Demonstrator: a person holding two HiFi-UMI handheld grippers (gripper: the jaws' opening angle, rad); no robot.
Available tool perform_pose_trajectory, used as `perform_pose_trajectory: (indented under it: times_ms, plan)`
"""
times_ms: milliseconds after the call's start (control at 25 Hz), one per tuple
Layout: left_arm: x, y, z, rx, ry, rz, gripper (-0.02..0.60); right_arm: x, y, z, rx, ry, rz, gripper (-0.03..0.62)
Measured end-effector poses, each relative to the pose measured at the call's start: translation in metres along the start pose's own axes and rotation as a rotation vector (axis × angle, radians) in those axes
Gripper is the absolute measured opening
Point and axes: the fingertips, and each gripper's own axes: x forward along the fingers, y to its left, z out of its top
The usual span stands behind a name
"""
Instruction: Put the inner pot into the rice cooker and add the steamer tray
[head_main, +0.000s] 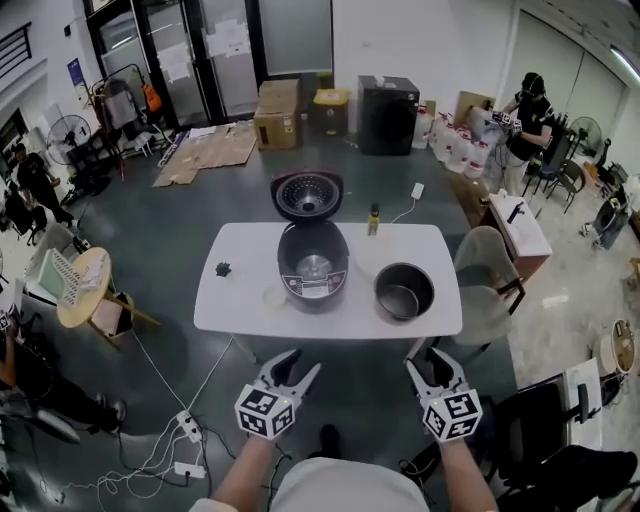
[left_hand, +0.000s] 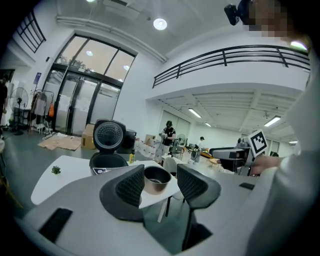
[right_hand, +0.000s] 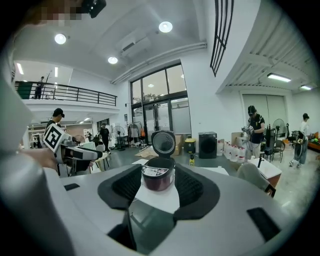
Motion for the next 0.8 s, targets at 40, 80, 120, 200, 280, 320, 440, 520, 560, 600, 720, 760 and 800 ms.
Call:
perform_pose_trajectory:
  times_ms: [40,80,120,200,280,320,440,520,560,600,720,760,800]
  plan:
    - [0.004,0.008,0.001,0.001,0.003,-0.005,0.222,0.008,0.000,0.001,0.002,0.000,-0.007,0.222]
    - [0.008,0.015,0.003,0.000,0.006,-0.010,0.221,0.015,-0.001,0.003,0.003,0.000,-0.013,0.221]
    - [0.012,0.022,0.004,-0.001,0.008,-0.015,0.221,0.022,-0.001,0.004,0.004,0.001,-0.019,0.221]
    - [0.016,0.034,0.005,-0.004,0.011,-0.025,0.221,0.034,0.000,0.005,0.005,0.002,-0.029,0.220]
    - [0.020,0.043,0.005,-0.004,0.017,-0.034,0.221,0.043,0.000,0.006,0.007,0.004,-0.039,0.219]
    - [0.022,0.046,0.005,-0.003,0.021,-0.039,0.221,0.047,-0.001,0.007,0.010,0.004,-0.044,0.219]
    - [0.029,0.057,0.005,-0.004,0.035,-0.047,0.221,0.056,-0.006,0.008,0.022,0.006,-0.060,0.218]
    - [0.033,0.063,0.006,-0.006,0.041,-0.050,0.219,0.062,-0.009,0.010,0.019,0.013,-0.063,0.218]
    - [0.036,0.065,0.008,-0.006,0.044,-0.051,0.219,0.064,-0.011,0.011,0.017,0.017,-0.063,0.216]
    - [0.039,0.067,0.009,-0.007,0.047,-0.051,0.218,0.067,-0.014,0.011,0.016,0.022,-0.063,0.216]
    - [0.050,0.070,0.013,-0.009,0.058,-0.053,0.216,0.075,-0.022,0.010,0.017,0.036,-0.062,0.216]
    - [0.053,0.072,0.013,-0.010,0.062,-0.052,0.216,0.079,-0.025,0.010,0.018,0.041,-0.060,0.216]
    - [0.058,0.074,0.014,-0.011,0.066,-0.050,0.216,0.084,-0.029,0.010,0.018,0.045,-0.057,0.216]
